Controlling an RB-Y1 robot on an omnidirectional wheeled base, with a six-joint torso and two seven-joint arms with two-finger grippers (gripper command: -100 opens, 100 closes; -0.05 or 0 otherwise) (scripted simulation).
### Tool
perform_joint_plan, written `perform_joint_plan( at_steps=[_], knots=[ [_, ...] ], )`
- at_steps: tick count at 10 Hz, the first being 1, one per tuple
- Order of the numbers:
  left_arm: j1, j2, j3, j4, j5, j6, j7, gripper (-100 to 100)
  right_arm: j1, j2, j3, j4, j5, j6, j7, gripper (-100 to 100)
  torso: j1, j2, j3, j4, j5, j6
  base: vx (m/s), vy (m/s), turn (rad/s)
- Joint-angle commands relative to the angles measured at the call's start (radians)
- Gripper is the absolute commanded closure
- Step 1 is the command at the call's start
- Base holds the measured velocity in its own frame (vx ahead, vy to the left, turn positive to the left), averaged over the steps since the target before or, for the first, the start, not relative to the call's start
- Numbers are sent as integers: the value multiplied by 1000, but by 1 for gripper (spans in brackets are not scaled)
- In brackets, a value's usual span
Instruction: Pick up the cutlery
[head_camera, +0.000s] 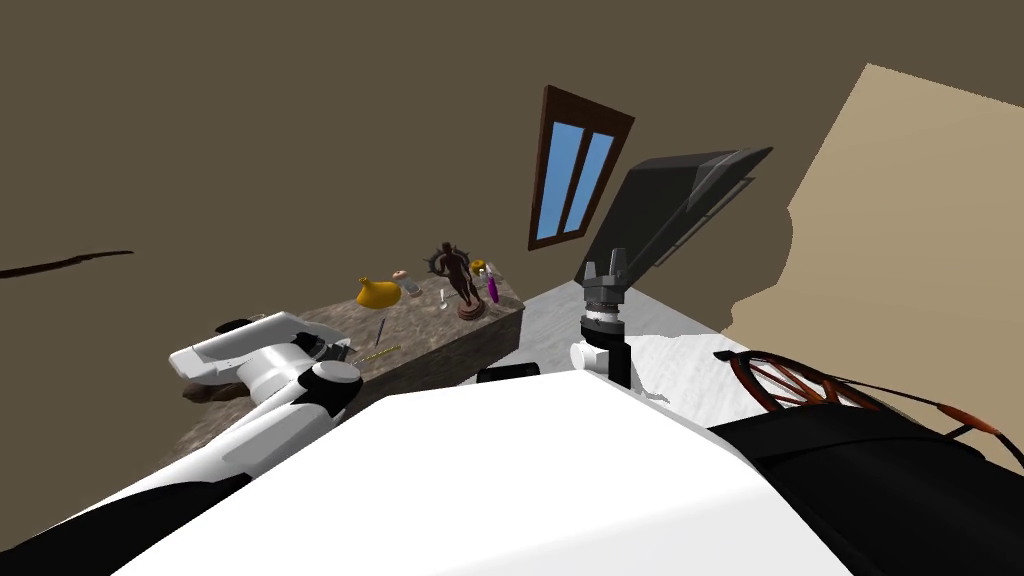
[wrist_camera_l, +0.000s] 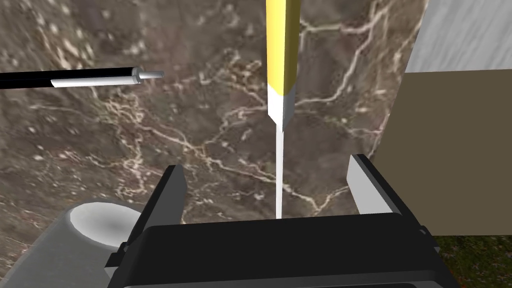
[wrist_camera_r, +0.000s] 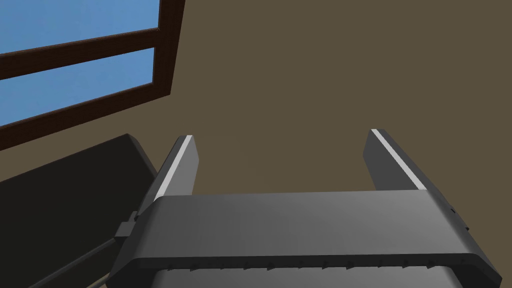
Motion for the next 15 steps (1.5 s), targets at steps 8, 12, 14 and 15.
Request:
perform_joint_plan(
  at_steps=[8,12,14,15],
  knots=[
    [-29,44,171,119,-105,-86,-106,-100,0,0,0,0,0,0,0,0,0,0,0,0,0,0,5,-27,-53],
    [-27,43,172,121,-108,-82,-107,100,0,0,0,0,0,0,0,0,3,0,1,1,1,1,0,-1,4],
    [-27,44,172,120,-108,-81,-108,0,0,0,0,0,0,0,0,0,4,1,1,2,1,1,0,0,0],
    [-22,32,132,86,-79,-61,-80,100,0,0,0,0,0,0,0,0,4,1,1,2,2,1,-1,25,94]
  ],
)
